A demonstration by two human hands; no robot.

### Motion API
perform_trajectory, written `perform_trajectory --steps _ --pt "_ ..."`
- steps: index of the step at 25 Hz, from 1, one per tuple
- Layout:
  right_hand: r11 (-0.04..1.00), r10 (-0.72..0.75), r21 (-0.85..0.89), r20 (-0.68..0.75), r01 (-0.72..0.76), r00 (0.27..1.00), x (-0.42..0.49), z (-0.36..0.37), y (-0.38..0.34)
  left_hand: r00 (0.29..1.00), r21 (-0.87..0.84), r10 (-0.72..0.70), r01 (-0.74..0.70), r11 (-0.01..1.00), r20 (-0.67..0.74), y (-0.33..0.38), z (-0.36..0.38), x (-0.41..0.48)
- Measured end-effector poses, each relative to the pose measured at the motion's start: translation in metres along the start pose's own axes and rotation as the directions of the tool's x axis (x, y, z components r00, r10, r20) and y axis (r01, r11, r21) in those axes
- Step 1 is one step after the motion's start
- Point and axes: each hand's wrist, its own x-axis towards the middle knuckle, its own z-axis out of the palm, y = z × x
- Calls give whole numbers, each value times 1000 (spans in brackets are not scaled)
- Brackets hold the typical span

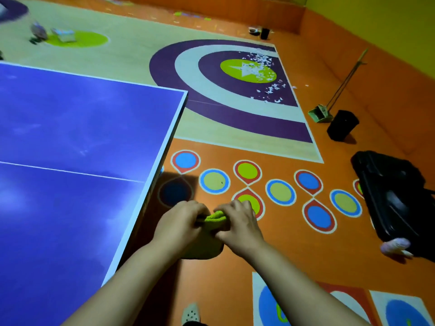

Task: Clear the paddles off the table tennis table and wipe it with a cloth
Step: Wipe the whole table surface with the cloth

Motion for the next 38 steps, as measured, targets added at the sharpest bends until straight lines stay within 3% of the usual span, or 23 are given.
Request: perform_trajectory --steps 4,6,9,12,17,21,27,31,38 --pt "999 -20 31 -32 21 999 103 -30 27 999 56 -4 6 998 -42 -19 -16 104" --pt "975 58 214 -14 -54 998 150 -41 42 999 43 -13 15 999 -36 -26 -21 151" --pt "833 205 516 47 -199 978 211 -51 64 998 46 -48 49 998 -27 -39 -18 210" --pt "769 229 598 69 -224 971 287 -58 100 994 74 -104 106 992 -40 -54 -11 282" --pt "786 144 583 153 -207 978 432 -84 158 978 125 -198 205 971 -72 -65 -4 426" --pt "825 -14 546 278 -146 961 567 -122 189 934 67 -307 324 944 -184 -67 -14 541" --pt "889 -242 458 468 1 850 732 -119 182 816 26 -482 516 856 -318 -127 -27 656" --pt "887 -282 458 436 59 855 859 -99 174 780 -20 -519 548 836 -350 -194 -40 757" --pt "907 -207 414 292 72 934 1068 -115 153 804 -43 -480 499 866 -350 -279 -95 942"
